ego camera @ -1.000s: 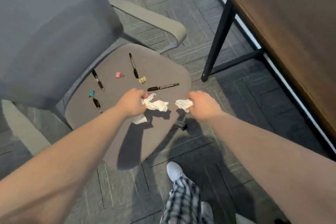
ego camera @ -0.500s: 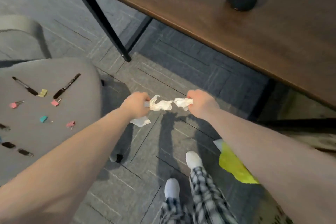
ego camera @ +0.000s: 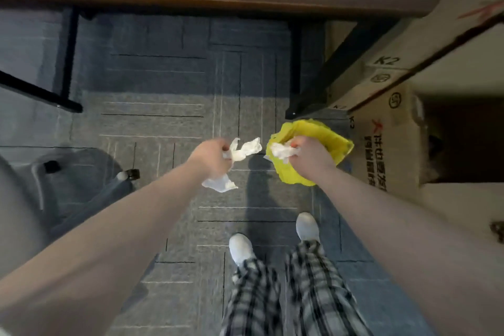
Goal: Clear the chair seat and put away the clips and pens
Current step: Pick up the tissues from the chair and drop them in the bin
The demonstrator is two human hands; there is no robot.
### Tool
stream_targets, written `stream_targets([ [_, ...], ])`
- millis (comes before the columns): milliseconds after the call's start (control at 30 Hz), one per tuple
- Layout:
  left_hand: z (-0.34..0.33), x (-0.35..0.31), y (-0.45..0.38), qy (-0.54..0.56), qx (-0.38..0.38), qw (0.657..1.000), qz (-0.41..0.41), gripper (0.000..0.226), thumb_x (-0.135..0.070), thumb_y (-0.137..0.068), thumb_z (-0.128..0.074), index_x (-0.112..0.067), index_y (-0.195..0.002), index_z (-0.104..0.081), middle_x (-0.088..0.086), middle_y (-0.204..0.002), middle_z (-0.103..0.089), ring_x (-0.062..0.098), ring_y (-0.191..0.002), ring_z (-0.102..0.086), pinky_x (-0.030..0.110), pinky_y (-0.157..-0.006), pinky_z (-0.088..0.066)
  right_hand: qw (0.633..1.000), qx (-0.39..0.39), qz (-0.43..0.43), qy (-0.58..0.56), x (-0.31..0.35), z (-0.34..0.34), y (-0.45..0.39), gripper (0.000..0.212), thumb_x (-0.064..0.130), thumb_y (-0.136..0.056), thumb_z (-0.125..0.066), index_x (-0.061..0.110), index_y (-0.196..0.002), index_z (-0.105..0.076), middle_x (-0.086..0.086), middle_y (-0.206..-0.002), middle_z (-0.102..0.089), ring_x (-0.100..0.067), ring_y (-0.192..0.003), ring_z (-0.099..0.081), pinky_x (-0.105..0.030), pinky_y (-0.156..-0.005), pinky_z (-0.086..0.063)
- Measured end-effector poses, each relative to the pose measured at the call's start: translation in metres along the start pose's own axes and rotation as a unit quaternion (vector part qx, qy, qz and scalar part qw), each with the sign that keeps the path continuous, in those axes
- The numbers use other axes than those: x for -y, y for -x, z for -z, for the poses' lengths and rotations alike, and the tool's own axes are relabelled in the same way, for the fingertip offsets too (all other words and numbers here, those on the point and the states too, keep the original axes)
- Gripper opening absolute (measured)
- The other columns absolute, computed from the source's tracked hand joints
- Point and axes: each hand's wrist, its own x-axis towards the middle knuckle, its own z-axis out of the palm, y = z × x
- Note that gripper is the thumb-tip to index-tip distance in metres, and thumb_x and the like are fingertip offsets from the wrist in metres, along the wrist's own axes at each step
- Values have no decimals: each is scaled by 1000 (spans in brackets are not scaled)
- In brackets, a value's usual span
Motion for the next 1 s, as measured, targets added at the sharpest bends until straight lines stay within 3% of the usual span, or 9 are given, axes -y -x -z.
stream_targets([
  [100,-29,-43,-14,-7,21,1000,-14,33,-20,-89,-52,-9,-120,-53,12,-115,-63,31,-101,-59,29,-73,-42,997,-12,-65,-43,-44,7,-5,31,18,-88,-55,11,-118,-57,-15,-123,-59,-34,-112,-55,-35,-83,-44],
  [200,-57,-79,-33,21,23,999,9,31,-22,-89,-51,-9,-118,-53,13,-117,-62,32,-106,-59,31,-77,-43,985,-27,-124,-115,-82,10,-16,32,17,-89,-55,9,-121,-54,-15,-121,-59,-35,-107,-57,-30,-71,-39],
  [333,-93,-117,-58,57,28,997,42,32,-24,-89,-52,-7,-117,-54,15,-117,-62,33,-107,-59,29,-74,-41,959,-36,-182,-213,-128,7,-31,34,13,-88,-54,7,-121,-53,-17,-119,-60,-36,-101,-57,-30,-69,-39],
  [533,-138,-154,-99,113,40,989,90,22,-20,-87,-52,-9,-106,-53,5,-86,-54,31,-93,-57,29,-71,-40,925,-31,-246,-289,-179,-2,-62,31,14,-88,-51,6,-118,-52,-14,-108,-58,-28,-84,-50,-30,-68,-41],
  [667,-156,-169,-118,163,36,978,128,35,-21,-88,-54,-7,-120,-52,13,-107,-59,33,-104,-59,36,-80,-50,898,-35,-269,-347,-194,-10,-80,30,13,-84,-55,6,-113,-57,-16,-110,-62,-34,-92,-60,-42,-77,-56],
  [833,-170,-184,-136,297,32,937,181,35,-14,-85,-58,-13,-119,-49,9,-93,-51,30,-86,-52,31,-57,-48,857,-13,-282,-431,-199,-14,-101,33,16,-86,-62,8,-116,-52,-11,-111,-55,-34,-104,-57,-54,-89,-53],
  [933,-175,-193,-145,411,19,886,212,52,-18,-84,-66,-11,-129,-42,6,-110,-45,29,-106,-55,42,-75,-57,817,-5,-298,-494,-196,-12,-110,37,26,-84,-68,20,-114,-48,-5,-120,-53,-28,-104,-54,-49,-82,-57],
  [1000,-177,-196,-149,456,13,861,222,58,-20,-82,-69,-12,-131,-40,6,-120,-44,28,-109,-52,45,-78,-58,812,2,-297,-503,-196,-11,-112,47,32,-87,-65,20,-127,-43,-4,-125,-47,-25,-103,-48,-42,-76,-58],
])
